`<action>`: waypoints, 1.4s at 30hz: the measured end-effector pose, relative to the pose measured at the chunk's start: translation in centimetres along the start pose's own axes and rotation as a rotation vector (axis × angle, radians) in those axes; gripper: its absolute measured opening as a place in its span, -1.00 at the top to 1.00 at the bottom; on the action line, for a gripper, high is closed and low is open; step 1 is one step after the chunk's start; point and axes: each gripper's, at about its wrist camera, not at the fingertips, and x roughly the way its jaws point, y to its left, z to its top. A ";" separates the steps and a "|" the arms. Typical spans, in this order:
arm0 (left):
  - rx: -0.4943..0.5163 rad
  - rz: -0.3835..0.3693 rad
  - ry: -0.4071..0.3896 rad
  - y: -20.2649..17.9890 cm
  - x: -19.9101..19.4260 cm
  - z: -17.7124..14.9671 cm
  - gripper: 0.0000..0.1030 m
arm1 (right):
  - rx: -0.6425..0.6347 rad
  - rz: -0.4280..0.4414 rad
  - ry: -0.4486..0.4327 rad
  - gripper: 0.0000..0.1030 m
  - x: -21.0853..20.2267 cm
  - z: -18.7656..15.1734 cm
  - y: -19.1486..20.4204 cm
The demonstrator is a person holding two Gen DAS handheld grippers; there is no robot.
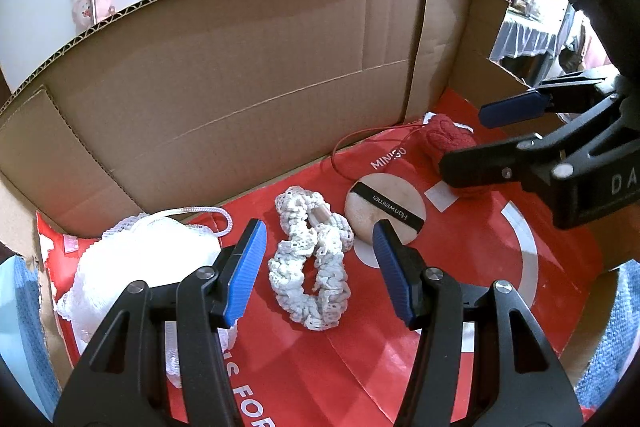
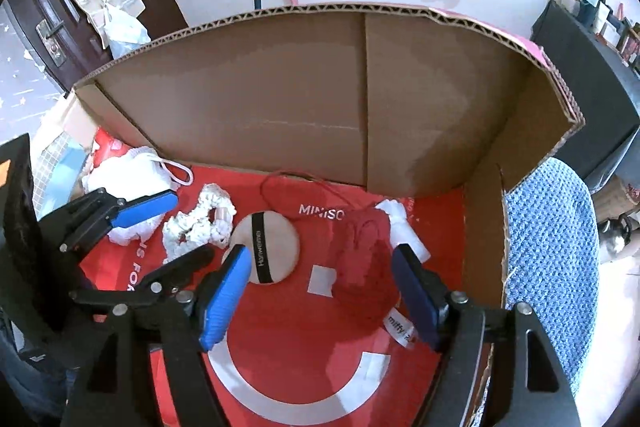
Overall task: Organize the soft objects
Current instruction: 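Open the left tool releasing the scrunchie while the right tool releases the powder puff in the box, then raise both tools up from the items inside the box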
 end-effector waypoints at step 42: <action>-0.022 -0.047 -0.053 0.6 -3.0 -0.5 -0.27 | 0.098 0.056 0.048 -0.87 2.5 0.2 2.3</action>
